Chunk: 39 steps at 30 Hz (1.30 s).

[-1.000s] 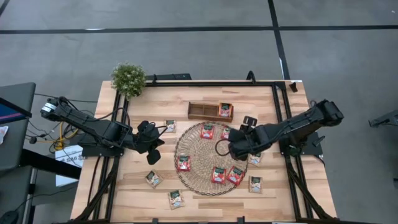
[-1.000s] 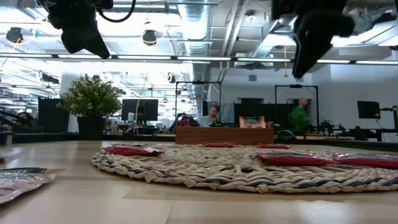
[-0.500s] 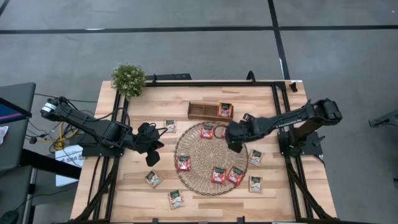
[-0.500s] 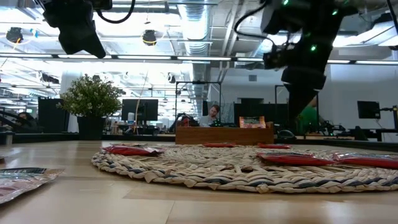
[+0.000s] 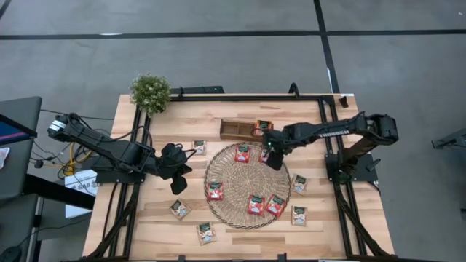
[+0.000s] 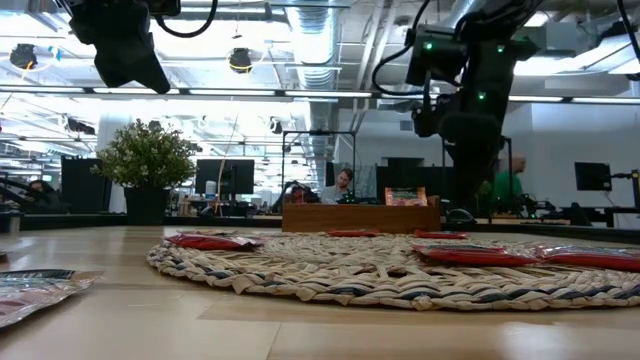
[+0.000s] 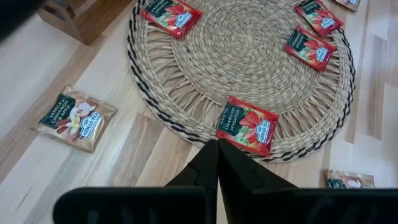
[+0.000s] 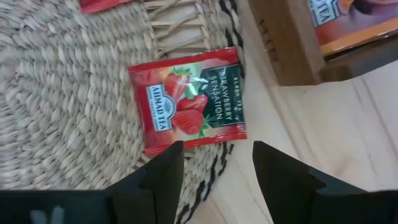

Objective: Pick & Place Tea
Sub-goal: Put the red tea bag into the middle section of the wooden organizer

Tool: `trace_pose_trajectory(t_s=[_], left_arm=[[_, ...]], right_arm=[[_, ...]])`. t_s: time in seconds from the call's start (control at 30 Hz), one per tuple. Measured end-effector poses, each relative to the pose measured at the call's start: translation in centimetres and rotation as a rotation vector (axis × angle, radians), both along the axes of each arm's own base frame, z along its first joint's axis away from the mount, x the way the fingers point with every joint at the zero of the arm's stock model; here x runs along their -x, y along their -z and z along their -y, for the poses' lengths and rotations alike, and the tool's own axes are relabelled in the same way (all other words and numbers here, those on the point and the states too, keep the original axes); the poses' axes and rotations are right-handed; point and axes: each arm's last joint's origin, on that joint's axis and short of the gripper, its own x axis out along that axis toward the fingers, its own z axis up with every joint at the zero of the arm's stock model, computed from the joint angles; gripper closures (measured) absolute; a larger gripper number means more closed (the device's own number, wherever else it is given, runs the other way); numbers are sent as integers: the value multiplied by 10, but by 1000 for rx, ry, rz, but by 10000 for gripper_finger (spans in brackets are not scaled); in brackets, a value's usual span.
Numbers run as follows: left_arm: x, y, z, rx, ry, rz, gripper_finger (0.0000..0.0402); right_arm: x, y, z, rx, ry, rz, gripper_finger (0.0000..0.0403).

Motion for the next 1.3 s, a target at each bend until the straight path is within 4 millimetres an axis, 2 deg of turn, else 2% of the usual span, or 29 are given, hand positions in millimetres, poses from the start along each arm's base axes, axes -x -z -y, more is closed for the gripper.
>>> trace_pose_trajectory(t_s=[0.17, 0.37, 0.87, 1.1, 1.3], left_arm=[[0, 0, 0, 0, 0, 0, 401], [0, 0, 0, 0, 0, 0, 401], [0, 0, 0, -1, 0, -2, 402], [0, 0, 0, -4, 2, -2, 402], [0, 0, 0, -5, 4, -2, 401]], right_arm=[[2, 0, 9, 0, 25, -5, 215], [0, 5, 9, -19, 24, -21, 216], [-15, 40, 8, -2, 16, -89, 208], [-19, 46, 4, -2, -6, -99, 204], [-19, 45, 2, -3, -13, -90, 233]])
